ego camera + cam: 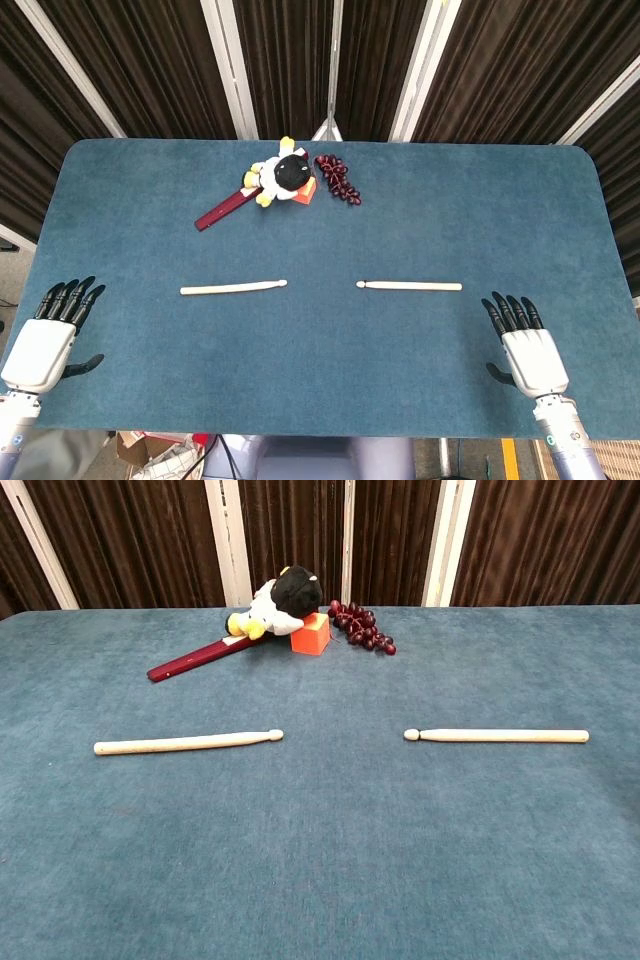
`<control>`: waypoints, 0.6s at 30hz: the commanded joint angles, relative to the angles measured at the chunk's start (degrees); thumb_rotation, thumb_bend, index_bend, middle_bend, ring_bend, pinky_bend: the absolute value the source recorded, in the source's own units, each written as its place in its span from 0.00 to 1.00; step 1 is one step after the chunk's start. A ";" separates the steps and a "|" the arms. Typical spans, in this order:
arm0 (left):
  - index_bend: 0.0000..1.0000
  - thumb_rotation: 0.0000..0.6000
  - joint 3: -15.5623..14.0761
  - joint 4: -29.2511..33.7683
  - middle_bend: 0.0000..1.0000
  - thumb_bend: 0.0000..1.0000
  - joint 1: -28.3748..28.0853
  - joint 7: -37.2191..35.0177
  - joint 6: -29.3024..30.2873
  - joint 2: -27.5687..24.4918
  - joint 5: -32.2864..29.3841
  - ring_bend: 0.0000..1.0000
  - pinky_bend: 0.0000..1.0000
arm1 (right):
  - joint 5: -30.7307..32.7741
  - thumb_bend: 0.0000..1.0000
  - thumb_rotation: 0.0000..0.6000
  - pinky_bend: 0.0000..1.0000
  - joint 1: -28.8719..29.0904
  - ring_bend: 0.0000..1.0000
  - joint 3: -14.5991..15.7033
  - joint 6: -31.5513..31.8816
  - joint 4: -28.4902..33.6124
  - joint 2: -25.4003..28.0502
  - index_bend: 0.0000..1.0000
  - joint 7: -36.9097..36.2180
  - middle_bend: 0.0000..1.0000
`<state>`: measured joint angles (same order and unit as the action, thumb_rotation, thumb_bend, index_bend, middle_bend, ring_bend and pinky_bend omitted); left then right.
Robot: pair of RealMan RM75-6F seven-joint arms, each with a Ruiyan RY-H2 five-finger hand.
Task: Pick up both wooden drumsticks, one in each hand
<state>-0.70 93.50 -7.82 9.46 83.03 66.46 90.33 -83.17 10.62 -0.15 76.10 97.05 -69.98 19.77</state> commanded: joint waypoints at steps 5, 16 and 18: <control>0.00 1.00 -0.15 -0.08 0.00 0.07 -0.06 0.13 -0.03 0.04 0.44 0.00 0.02 | -0.34 0.21 1.00 0.00 -0.07 0.00 0.04 0.17 -0.03 0.00 0.00 -0.09 0.00; 0.00 1.00 -0.20 0.09 0.00 0.07 0.23 0.10 0.72 -0.05 0.95 0.00 0.02 | 0.22 0.21 1.00 0.34 0.69 0.22 -1.90 0.50 0.35 -0.76 0.00 -1.36 0.00; 0.00 1.00 -0.20 0.03 0.00 0.07 0.29 0.02 0.87 -0.14 1.01 0.00 0.02 | 0.32 0.21 1.00 0.58 1.39 0.44 -2.80 0.34 0.07 -1.43 0.00 -1.40 0.02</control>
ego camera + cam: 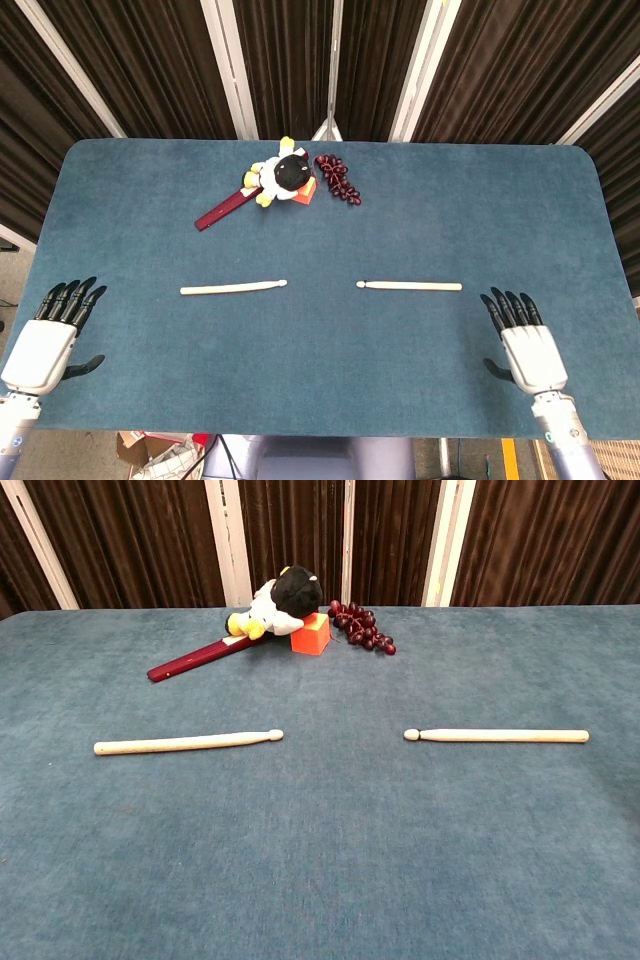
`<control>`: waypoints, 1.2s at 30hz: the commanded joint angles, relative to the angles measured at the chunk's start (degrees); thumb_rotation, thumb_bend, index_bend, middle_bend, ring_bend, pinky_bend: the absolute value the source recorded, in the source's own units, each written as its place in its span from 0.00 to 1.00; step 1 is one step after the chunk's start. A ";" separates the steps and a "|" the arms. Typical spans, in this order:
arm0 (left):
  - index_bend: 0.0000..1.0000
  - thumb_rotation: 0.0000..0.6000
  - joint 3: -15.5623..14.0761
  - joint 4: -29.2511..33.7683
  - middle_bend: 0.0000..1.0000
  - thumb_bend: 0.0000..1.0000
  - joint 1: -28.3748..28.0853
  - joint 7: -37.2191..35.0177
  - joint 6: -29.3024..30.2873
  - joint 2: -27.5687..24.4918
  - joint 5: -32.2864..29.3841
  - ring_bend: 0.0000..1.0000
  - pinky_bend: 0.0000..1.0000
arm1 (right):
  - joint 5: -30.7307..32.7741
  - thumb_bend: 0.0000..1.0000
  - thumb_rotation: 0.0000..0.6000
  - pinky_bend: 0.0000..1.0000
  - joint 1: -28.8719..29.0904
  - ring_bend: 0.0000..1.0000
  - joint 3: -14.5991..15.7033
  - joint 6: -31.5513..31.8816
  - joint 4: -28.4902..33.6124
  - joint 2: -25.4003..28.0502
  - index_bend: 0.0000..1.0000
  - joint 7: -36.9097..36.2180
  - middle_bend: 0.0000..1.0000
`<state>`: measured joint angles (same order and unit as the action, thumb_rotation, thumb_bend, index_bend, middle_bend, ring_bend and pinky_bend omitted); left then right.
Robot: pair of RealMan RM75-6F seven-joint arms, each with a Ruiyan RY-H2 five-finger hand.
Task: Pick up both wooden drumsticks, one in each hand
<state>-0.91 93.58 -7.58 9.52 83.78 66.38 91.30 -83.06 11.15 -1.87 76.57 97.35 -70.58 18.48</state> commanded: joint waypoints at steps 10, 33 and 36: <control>0.00 1.00 -0.06 -0.25 0.00 0.07 0.29 0.30 1.05 0.10 1.05 0.00 0.02 | 5.15 0.21 1.00 0.78 8.27 0.77 -7.40 -6.53 -6.75 -8.49 0.35 2.66 0.30; 0.00 1.00 0.20 -0.49 0.00 0.07 -0.15 -1.25 0.12 -0.12 0.53 0.00 0.02 | 18.23 0.31 1.00 0.78 18.45 0.77 -12.34 -15.72 -25.81 -26.40 0.50 10.25 0.38; 0.00 1.00 0.24 -0.49 0.00 0.07 -0.23 -1.31 -0.05 -0.07 0.43 0.00 0.02 | 17.71 0.32 1.00 0.78 19.05 0.77 -12.47 -15.60 -28.01 -27.34 0.50 8.71 0.38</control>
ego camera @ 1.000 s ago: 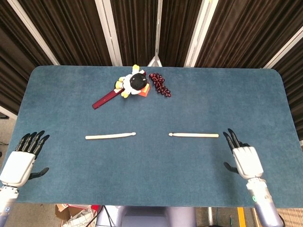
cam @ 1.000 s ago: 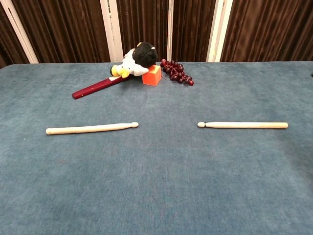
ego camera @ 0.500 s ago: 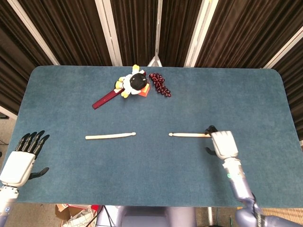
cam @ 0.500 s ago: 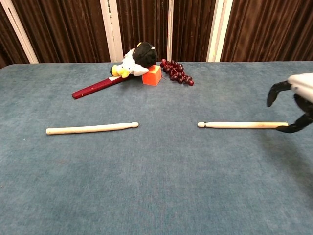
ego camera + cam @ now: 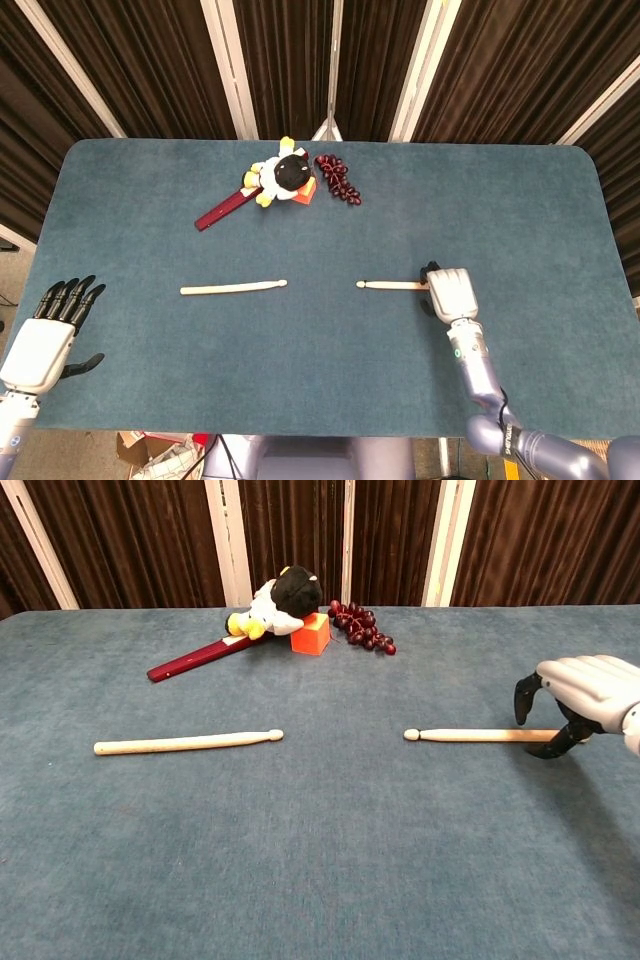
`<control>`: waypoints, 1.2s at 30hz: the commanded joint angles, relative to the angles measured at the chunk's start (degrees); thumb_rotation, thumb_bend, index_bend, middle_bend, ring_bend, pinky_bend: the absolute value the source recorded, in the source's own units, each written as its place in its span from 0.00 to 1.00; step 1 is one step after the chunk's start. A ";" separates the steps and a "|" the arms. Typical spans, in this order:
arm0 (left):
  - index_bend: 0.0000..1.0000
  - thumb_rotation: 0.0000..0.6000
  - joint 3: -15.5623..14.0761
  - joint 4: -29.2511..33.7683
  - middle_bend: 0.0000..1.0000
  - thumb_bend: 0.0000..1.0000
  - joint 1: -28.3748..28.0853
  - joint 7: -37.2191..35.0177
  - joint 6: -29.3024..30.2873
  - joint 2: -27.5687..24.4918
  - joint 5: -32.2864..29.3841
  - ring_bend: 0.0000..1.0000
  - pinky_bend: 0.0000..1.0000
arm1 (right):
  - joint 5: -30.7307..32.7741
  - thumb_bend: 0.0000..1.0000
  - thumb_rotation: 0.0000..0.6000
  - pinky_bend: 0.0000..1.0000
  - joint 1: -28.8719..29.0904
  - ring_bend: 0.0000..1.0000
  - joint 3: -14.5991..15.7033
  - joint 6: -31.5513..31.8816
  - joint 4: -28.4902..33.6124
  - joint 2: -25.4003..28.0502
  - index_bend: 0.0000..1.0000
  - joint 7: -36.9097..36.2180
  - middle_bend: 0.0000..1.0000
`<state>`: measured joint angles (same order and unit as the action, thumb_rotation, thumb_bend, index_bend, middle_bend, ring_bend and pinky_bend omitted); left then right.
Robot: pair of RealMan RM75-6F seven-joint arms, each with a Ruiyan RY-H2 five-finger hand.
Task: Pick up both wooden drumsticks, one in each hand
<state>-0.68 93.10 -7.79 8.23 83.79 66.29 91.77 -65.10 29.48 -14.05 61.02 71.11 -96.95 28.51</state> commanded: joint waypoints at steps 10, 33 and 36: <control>0.00 1.00 0.07 0.08 0.00 0.07 -0.12 0.12 -0.39 0.05 -0.36 0.00 0.02 | 0.29 0.32 1.00 0.78 1.42 0.77 -0.34 -0.85 -6.08 -2.56 0.50 -3.76 0.38; 0.01 1.00 0.14 0.19 0.00 0.07 -0.21 0.06 -0.62 0.05 -0.58 0.00 0.02 | 1.13 0.36 1.00 0.78 2.09 0.77 0.62 -1.76 -11.32 -4.52 0.50 -5.32 0.38; 0.01 1.00 0.14 0.21 0.00 0.07 -0.22 0.10 -0.62 0.05 -0.57 0.00 0.02 | 1.24 0.36 1.00 0.78 2.23 0.77 0.59 -1.85 -12.00 -4.75 0.52 -5.48 0.41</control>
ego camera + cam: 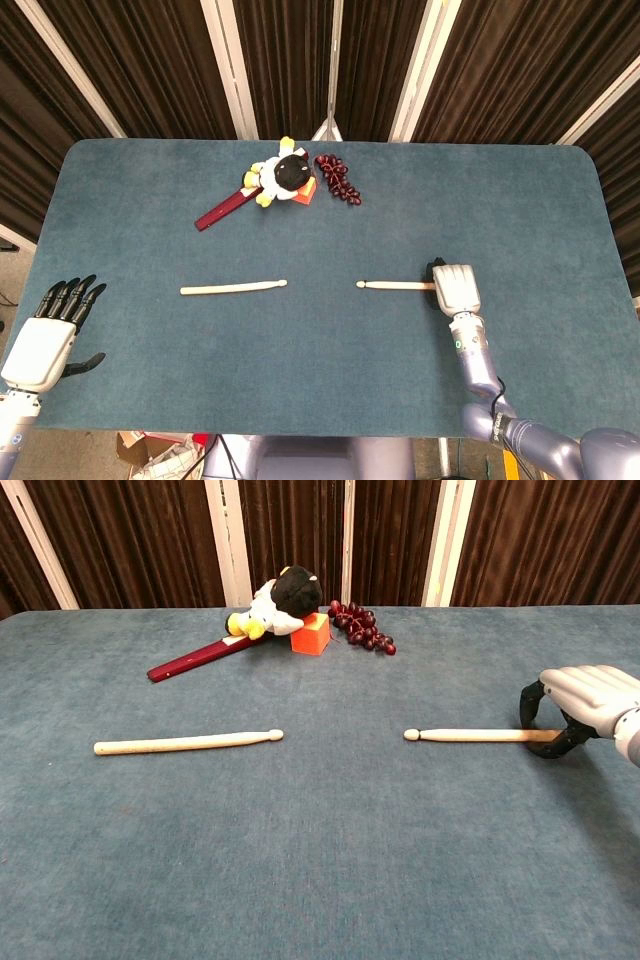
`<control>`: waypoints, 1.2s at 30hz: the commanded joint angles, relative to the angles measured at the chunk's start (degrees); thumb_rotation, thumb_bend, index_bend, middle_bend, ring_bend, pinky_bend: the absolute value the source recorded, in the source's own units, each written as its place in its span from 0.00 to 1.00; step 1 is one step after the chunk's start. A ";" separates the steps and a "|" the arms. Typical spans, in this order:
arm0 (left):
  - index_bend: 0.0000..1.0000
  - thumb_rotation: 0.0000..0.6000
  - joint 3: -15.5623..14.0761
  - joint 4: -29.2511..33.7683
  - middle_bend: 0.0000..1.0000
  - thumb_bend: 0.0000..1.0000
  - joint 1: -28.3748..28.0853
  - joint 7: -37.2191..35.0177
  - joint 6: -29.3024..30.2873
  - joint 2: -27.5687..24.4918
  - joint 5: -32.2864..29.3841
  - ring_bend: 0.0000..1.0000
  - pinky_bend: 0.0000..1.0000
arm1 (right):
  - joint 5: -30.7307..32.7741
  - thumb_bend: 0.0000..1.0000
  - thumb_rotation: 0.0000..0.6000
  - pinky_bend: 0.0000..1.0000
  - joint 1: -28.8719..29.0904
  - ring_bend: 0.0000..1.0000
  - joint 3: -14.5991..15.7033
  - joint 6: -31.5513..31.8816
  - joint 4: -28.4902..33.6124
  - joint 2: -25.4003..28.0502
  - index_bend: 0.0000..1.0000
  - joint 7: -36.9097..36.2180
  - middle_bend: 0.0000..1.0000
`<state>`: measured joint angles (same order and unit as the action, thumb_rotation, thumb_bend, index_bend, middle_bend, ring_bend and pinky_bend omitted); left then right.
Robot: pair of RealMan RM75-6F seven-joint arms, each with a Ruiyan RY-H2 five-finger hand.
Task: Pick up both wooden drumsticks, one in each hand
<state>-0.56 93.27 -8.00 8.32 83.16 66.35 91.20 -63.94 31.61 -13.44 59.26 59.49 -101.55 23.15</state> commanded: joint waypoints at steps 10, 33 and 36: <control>0.01 1.00 0.05 -0.03 0.00 0.07 -0.01 -0.08 0.10 0.02 0.05 0.00 0.02 | -0.52 0.49 1.00 0.78 -0.57 0.77 0.85 0.49 -1.54 -0.56 0.74 -1.61 0.63; 0.02 1.00 2.00 3.77 0.00 0.08 -2.05 4.17 -2.21 -1.32 -1.83 0.00 0.03 | -9.03 0.56 1.00 0.78 -2.48 0.77 1.86 5.47 5.81 6.10 0.78 -15.52 0.66; 0.02 1.00 3.77 5.27 0.02 0.10 -4.18 7.34 -4.33 -1.59 -3.05 0.02 0.11 | -9.91 0.56 1.00 0.78 -2.71 0.77 2.03 6.12 6.72 7.02 0.78 -16.57 0.66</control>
<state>1.82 97.30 -10.58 13.55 80.44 65.12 89.15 -73.58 29.05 -11.52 65.16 65.92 -94.78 6.85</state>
